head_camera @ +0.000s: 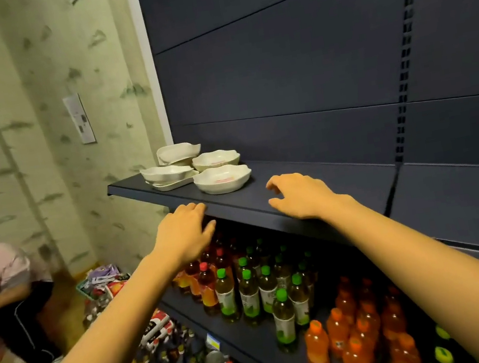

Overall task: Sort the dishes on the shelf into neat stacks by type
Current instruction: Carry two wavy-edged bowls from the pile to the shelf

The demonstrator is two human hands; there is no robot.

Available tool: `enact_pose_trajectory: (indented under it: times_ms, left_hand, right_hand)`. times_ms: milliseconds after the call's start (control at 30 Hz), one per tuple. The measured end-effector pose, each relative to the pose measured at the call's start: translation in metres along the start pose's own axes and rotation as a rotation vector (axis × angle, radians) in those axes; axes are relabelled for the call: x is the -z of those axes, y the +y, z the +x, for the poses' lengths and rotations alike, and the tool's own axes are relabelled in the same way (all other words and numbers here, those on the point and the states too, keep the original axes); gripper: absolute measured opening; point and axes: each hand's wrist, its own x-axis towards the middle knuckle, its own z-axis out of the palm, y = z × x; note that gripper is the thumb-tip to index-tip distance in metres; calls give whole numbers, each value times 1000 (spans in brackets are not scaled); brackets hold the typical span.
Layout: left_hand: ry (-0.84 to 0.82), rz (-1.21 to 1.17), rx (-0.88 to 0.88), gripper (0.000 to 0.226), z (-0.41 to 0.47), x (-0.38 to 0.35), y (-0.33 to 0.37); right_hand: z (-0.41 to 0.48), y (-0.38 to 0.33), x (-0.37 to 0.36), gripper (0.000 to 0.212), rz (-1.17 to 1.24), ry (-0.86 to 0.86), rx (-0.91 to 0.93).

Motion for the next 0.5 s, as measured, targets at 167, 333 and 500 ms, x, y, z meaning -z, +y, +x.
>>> enact_pose_trajectory:
  times_ms: [167, 333, 500]
  left_hand:
    - [27, -14, 26, 44, 24, -12, -47]
    - [69, -59, 28, 45, 58, -24, -80]
    - [126, -88, 25, 43, 106, -34, -112]
  right_hand:
    - [49, -21, -13, 43, -24, 9, -44]
    - [104, -26, -25, 41, -13, 22, -145]
    - [163, -18, -36, 36, 80, -15, -300]
